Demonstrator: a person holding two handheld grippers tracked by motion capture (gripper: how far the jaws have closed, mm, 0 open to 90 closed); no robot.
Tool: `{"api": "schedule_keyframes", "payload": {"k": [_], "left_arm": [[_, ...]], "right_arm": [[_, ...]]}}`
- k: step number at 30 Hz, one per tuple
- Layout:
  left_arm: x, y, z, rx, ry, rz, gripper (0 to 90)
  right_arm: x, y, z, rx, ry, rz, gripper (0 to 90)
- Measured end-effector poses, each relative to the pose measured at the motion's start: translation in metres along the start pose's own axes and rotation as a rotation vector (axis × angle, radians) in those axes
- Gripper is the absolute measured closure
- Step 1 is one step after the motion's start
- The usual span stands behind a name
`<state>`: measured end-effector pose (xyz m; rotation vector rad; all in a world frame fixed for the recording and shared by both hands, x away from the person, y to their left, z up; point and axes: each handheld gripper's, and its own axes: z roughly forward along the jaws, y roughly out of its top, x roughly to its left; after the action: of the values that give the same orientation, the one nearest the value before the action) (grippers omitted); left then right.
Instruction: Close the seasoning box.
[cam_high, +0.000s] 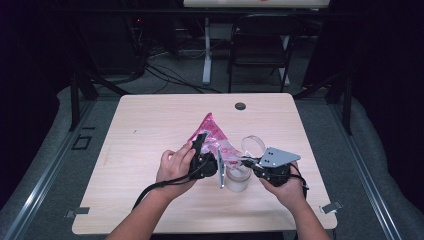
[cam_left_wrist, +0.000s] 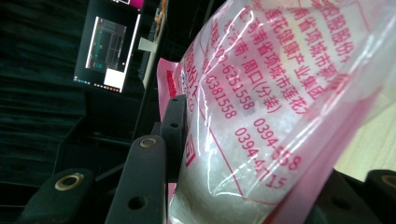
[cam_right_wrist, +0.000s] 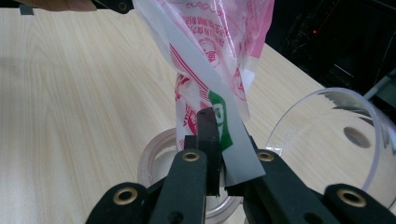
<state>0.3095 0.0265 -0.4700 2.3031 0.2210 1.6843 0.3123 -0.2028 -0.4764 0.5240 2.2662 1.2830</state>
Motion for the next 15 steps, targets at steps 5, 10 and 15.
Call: {"api": "schedule_keyframes", "payload": {"k": [5,10,15], "left_arm": [[-0.002,-0.0029,-0.0002,0.006,-0.015,-0.021,66.6],[-0.0024,-0.0056,-0.0009,0.011,-0.037,-0.05,66.7],[-0.005,-0.0087,-0.0007,0.021,-0.041,-0.056,66.8]], "right_arm": [[0.0,0.0021,0.0002,-0.002,0.0,-0.006,88.3],[-0.0008,0.004,0.0001,-0.015,0.006,0.001,88.4],[0.0005,0.0065,0.0005,-0.019,0.005,-0.005,88.5]]}}
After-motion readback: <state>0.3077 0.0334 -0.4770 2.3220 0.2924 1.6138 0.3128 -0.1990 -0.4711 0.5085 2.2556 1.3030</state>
